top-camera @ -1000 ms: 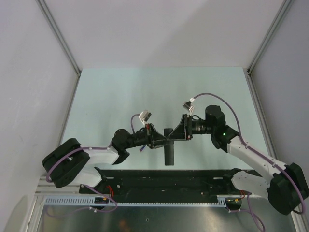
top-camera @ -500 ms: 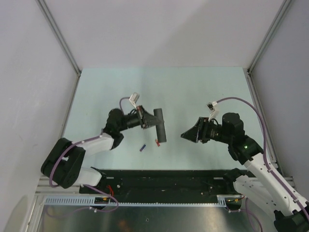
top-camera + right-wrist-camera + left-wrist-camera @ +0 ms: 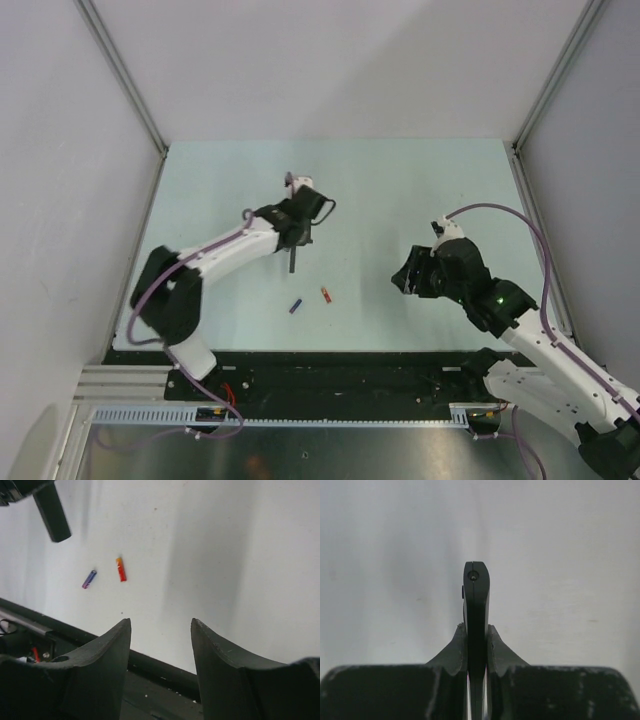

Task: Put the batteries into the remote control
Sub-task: Place the remote control at the center of the board.

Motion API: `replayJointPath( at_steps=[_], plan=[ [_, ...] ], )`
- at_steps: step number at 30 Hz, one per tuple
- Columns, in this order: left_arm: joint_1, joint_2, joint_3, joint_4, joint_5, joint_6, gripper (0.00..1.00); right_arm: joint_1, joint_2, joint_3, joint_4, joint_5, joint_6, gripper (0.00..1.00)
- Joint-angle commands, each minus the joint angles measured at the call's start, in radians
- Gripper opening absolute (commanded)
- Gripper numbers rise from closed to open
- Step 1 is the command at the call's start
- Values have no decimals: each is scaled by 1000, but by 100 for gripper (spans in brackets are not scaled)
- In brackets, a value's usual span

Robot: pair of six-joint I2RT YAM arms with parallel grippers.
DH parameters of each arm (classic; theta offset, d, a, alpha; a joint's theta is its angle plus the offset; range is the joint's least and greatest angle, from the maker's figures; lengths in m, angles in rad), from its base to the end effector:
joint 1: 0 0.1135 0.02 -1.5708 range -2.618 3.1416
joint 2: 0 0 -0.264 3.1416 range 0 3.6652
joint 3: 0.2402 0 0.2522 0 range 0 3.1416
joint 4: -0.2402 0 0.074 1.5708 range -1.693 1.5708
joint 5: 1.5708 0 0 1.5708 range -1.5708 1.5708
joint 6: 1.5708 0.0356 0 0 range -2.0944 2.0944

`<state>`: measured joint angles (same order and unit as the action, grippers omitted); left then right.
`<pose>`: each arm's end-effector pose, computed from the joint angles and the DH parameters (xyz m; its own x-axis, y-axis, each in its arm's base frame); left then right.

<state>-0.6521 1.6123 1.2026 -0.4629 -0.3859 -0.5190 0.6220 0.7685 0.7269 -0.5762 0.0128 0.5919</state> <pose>0.2850 -0.2007 0.2528 -0.7121 -0.0344 -0.7012 0.0192 0.9975 -0.0685 0.1358 0.0968 0.2833 -0.7110 0.1767 -0.6806 -0.2138 0.8678 0.4487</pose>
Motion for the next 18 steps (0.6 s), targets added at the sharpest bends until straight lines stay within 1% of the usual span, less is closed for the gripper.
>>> replayJointPath(
  at_steps=[1,2,4,8,9,11,12,18],
  plan=[
    [-52,132,179,-344,-416,112,0,30,23,46,-27,127,-23,56],
    [-57,180,201,-362,-448,111,0,31,29,46,-27,127,-21,56],
    [-70,210,248,-376,-481,116,0,35,29,48,-27,125,-20,56],
    [-75,319,322,-384,-505,132,1,38,20,48,-28,110,-20,57],
    [-75,366,334,-385,-490,137,4,38,17,48,-33,108,-21,58],
    [-75,405,362,-382,-470,136,9,38,8,48,-42,108,-21,59],
    [-75,444,371,-382,-459,134,9,38,-6,48,-45,110,-21,59],
    [-83,547,428,-375,-355,122,13,38,-57,48,-74,110,-20,61]
  ],
)
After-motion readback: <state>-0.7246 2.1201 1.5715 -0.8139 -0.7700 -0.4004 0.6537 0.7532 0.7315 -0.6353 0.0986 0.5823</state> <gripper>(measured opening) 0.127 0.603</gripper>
